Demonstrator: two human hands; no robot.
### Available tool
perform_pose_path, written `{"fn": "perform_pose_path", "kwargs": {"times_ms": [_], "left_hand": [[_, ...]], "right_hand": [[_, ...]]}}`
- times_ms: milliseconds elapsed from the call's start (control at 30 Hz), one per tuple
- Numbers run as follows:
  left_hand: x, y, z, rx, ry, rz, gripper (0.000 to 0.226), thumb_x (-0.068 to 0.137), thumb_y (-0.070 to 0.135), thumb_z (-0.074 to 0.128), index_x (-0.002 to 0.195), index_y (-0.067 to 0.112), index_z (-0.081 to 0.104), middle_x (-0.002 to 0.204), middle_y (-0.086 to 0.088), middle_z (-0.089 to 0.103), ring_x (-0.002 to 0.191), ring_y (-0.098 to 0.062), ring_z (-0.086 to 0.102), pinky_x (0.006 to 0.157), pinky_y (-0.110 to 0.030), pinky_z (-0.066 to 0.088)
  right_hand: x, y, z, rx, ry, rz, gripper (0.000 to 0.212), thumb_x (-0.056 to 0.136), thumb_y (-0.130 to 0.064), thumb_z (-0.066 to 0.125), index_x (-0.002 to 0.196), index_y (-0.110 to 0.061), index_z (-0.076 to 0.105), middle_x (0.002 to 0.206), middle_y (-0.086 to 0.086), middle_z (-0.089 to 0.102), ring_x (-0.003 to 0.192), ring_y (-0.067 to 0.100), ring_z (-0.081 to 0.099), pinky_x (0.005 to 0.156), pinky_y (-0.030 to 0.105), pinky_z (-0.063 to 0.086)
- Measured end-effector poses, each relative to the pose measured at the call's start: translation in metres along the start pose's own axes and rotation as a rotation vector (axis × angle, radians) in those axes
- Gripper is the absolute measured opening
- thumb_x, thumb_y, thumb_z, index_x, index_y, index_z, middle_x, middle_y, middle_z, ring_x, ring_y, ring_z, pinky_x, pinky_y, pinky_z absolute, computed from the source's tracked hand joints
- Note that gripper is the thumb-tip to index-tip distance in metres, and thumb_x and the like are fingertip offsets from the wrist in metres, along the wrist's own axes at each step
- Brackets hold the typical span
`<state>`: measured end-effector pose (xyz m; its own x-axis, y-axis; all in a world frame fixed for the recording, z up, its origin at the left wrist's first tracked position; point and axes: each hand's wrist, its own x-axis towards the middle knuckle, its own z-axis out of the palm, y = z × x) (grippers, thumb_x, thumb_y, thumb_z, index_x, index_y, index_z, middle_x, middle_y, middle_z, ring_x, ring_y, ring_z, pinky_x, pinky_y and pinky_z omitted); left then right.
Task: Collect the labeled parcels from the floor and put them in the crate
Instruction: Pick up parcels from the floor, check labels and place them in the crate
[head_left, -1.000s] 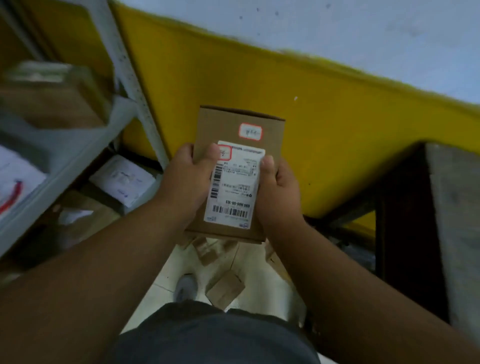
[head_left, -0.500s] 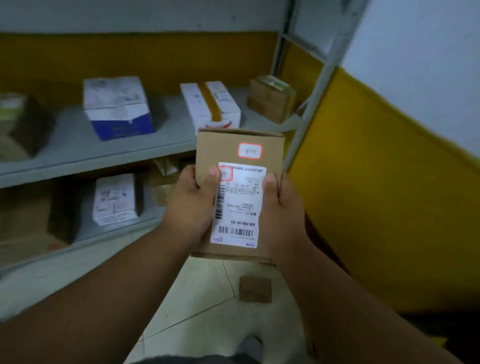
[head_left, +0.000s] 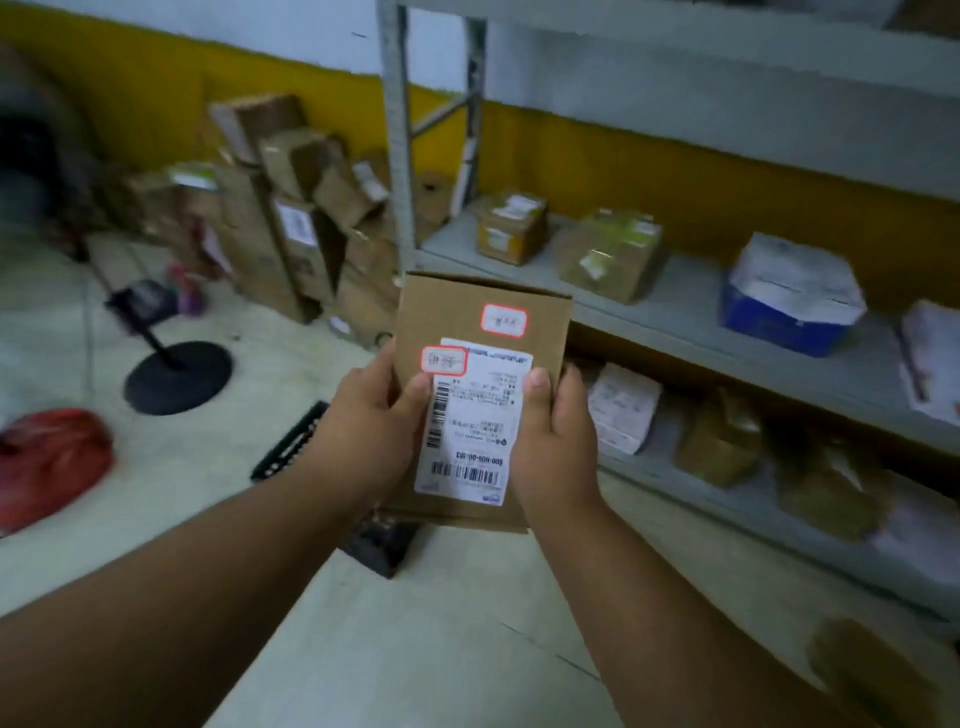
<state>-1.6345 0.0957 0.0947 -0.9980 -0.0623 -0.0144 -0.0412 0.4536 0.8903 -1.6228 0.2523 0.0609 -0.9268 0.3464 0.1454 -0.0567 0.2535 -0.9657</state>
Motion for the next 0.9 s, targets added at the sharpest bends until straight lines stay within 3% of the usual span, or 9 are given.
{"fn": "perform_pose_path", "kwargs": {"times_ms": [67, 133, 200, 300, 400, 500, 633, 767, 900], "left_hand": [[0.015, -0.023, -0.045, 0.039, 0.060, -0.046, 0.025, 0.095, 0.046, 0.048, 0.119, 0.049, 0.057, 0.106, 0.009, 0.068, 0.094, -0.013, 0.068, 0.082, -0.039, 0.056], [0.034, -0.042, -0.078, 0.065, 0.099, -0.090, 0.029, 0.095, 0.046, 0.049, 0.123, 0.043, 0.057, 0.112, -0.002, 0.064, 0.097, -0.022, 0.067, 0.086, -0.047, 0.056], [0.057, -0.060, -0.099, 0.059, 0.116, -0.131, 0.029, 0.097, 0.041, 0.050, 0.125, 0.043, 0.058, 0.112, 0.002, 0.066, 0.096, -0.018, 0.067, 0.084, -0.042, 0.057], [0.095, -0.087, -0.115, 0.008, 0.124, -0.190, 0.029, 0.099, 0.035, 0.051, 0.125, 0.047, 0.058, 0.095, 0.021, 0.067, 0.085, 0.002, 0.063, 0.067, -0.026, 0.052], [0.137, -0.109, -0.127, -0.021, 0.120, -0.230, 0.033, 0.100, 0.031, 0.050, 0.128, 0.046, 0.057, 0.110, 0.012, 0.069, 0.096, -0.011, 0.066, 0.082, -0.039, 0.056], [0.179, -0.124, -0.147, -0.008, 0.165, -0.277, 0.040, 0.100, 0.022, 0.049, 0.133, 0.044, 0.054, 0.112, 0.009, 0.066, 0.101, -0.019, 0.064, 0.087, -0.046, 0.057], [0.227, -0.146, -0.194, -0.095, 0.243, -0.326, 0.041, 0.099, 0.014, 0.048, 0.128, 0.043, 0.054, 0.107, 0.016, 0.066, 0.098, -0.010, 0.065, 0.075, -0.034, 0.058], [0.282, -0.171, -0.227, -0.057, 0.218, -0.312, 0.034, 0.099, 0.018, 0.049, 0.117, 0.047, 0.054, 0.099, 0.028, 0.061, 0.087, 0.002, 0.060, 0.060, -0.015, 0.043], [0.347, -0.208, -0.231, -0.110, 0.075, -0.327, 0.025, 0.100, 0.021, 0.049, 0.103, 0.043, 0.059, 0.105, 0.022, 0.065, 0.100, -0.003, 0.062, 0.085, -0.031, 0.051]], "right_hand": [[0.002, -0.014, 0.050, -0.007, -0.102, -0.031, 0.009, 0.101, -0.049, 0.034, 0.101, -0.049, 0.043, 0.085, -0.044, 0.060, 0.080, -0.023, 0.058, 0.056, 0.001, 0.042], [0.012, -0.020, 0.089, -0.054, -0.160, -0.056, 0.012, 0.101, -0.052, 0.033, 0.107, -0.048, 0.043, 0.092, -0.033, 0.063, 0.084, -0.017, 0.061, 0.059, 0.003, 0.045], [0.027, -0.019, 0.122, -0.113, -0.202, -0.071, 0.023, 0.101, -0.052, 0.033, 0.116, -0.040, 0.046, 0.103, -0.018, 0.064, 0.090, -0.004, 0.065, 0.059, 0.009, 0.048], [0.056, -0.005, 0.164, -0.304, -0.197, -0.090, 0.037, 0.103, -0.051, 0.033, 0.126, -0.028, 0.050, 0.114, -0.008, 0.049, 0.097, 0.006, 0.059, 0.059, 0.010, 0.039], [0.092, 0.007, 0.205, -0.383, -0.233, -0.115, 0.037, 0.102, -0.050, 0.034, 0.122, -0.026, 0.054, 0.113, -0.005, 0.043, 0.092, 0.005, 0.054, 0.055, 0.005, 0.034], [0.131, 0.008, 0.251, -0.432, -0.328, -0.090, 0.036, 0.102, -0.050, 0.036, 0.116, -0.025, 0.056, 0.114, -0.001, 0.050, 0.086, 0.004, 0.054, 0.055, 0.006, 0.033], [0.172, -0.011, 0.317, -0.422, -0.338, -0.078, 0.030, 0.102, -0.046, 0.043, 0.106, -0.020, 0.058, 0.109, -0.002, 0.054, 0.095, 0.016, 0.059, 0.065, 0.024, 0.046], [0.195, -0.015, 0.373, -0.345, -0.292, 0.025, 0.025, 0.098, -0.046, 0.052, 0.114, -0.027, 0.051, 0.111, -0.004, 0.066, 0.096, 0.015, 0.066, 0.076, 0.039, 0.061], [0.214, 0.007, 0.410, -0.463, -0.165, 0.090, 0.022, 0.099, -0.042, 0.053, 0.112, -0.025, 0.050, 0.109, -0.002, 0.065, 0.093, 0.016, 0.066, 0.075, 0.041, 0.060]]}}
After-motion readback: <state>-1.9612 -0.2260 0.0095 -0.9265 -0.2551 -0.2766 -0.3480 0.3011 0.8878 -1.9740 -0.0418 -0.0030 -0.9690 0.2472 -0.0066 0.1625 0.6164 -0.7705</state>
